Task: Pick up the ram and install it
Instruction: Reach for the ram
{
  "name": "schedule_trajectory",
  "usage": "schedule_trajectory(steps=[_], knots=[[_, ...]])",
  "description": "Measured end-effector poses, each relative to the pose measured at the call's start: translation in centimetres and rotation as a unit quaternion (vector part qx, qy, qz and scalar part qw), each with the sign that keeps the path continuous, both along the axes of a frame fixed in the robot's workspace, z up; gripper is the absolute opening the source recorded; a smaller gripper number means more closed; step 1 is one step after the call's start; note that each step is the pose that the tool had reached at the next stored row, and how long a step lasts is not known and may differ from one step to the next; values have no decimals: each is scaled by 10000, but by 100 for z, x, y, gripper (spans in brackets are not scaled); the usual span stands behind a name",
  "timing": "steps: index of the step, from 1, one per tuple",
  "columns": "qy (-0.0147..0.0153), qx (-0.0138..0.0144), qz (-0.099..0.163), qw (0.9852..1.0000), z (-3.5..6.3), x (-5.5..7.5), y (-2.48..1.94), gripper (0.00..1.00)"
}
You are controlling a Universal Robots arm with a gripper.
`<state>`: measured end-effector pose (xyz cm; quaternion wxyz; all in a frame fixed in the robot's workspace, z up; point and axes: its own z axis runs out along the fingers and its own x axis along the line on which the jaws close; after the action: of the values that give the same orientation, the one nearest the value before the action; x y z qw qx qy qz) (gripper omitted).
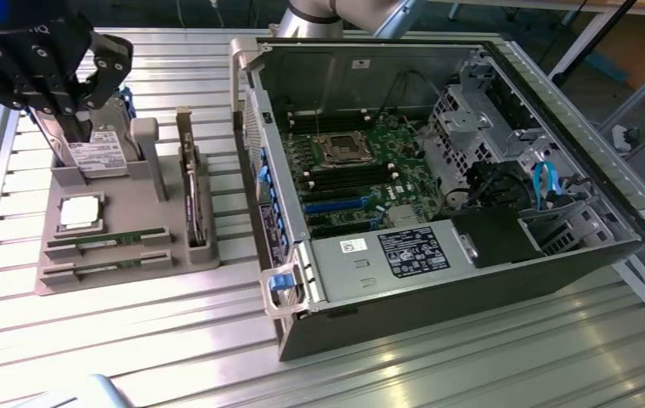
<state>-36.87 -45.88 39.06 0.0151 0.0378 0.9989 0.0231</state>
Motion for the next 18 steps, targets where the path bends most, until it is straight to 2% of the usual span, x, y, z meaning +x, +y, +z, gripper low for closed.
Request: schedule_trajectory(steps=[3,4,5,7,18], knots=[[0,0,-1,10000,0,0,-126,10],[0,1,-1,10000,-1,0,-199,10],[0,0,0,10000,0,0,-236,10],[0,0,0,10000,-1,0,-274,10],[0,0,-1,10000,0,0,-275,10]])
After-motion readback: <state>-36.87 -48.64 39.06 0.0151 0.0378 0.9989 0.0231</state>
